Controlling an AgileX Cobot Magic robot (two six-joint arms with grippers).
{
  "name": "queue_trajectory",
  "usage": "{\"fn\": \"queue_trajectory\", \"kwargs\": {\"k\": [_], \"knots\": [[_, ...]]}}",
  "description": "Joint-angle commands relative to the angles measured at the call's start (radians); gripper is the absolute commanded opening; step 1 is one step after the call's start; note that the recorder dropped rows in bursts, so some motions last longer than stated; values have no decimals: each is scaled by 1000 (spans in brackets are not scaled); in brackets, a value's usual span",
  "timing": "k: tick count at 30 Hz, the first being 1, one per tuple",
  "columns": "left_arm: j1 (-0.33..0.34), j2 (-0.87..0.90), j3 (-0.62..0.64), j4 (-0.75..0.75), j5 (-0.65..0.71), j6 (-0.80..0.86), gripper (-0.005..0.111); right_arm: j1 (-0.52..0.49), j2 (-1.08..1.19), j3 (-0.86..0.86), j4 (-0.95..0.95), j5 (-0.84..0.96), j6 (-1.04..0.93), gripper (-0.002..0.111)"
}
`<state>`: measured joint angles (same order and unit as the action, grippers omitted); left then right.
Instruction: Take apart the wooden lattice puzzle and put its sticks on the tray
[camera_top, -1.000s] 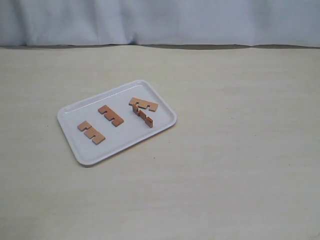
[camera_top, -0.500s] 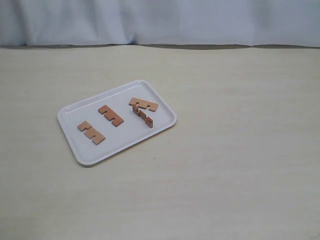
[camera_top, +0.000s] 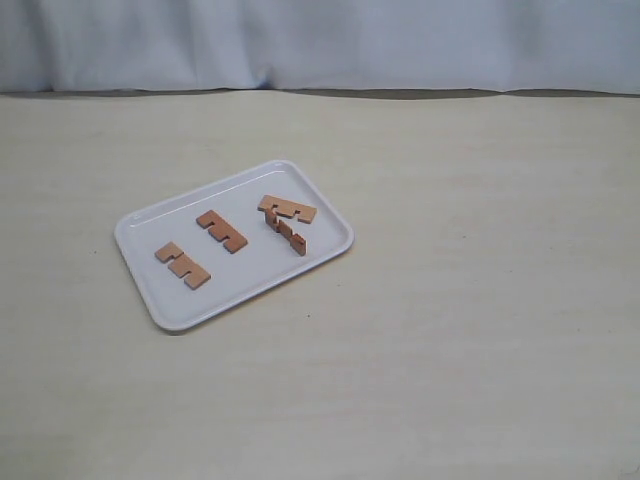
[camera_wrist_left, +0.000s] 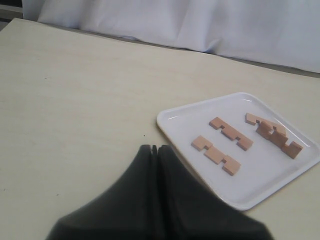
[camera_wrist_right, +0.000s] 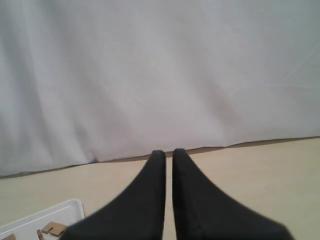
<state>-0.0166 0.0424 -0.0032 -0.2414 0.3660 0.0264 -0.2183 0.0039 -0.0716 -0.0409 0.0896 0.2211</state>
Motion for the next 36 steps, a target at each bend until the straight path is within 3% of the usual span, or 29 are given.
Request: {"fn": "queue_trajectory", "kwargs": {"k": [1, 16, 20, 25, 36], "knots": [[-8, 3, 3, -3, -6, -2, 0, 0, -4, 70, 10, -69, 1, 5], [-8, 3, 3, -3, -6, -2, 0, 0, -4, 72, 10, -3, -5, 5], [-8, 3, 3, -3, -6, -2, 0, 0, -4, 72, 15, 29, -96, 5], [-8, 3, 3, -3, -7, -2, 0, 0, -4, 72, 149, 79, -249, 5], [-8, 3, 3, -3, -7, -2, 0, 0, -4, 72, 156, 222, -261, 5]]}}
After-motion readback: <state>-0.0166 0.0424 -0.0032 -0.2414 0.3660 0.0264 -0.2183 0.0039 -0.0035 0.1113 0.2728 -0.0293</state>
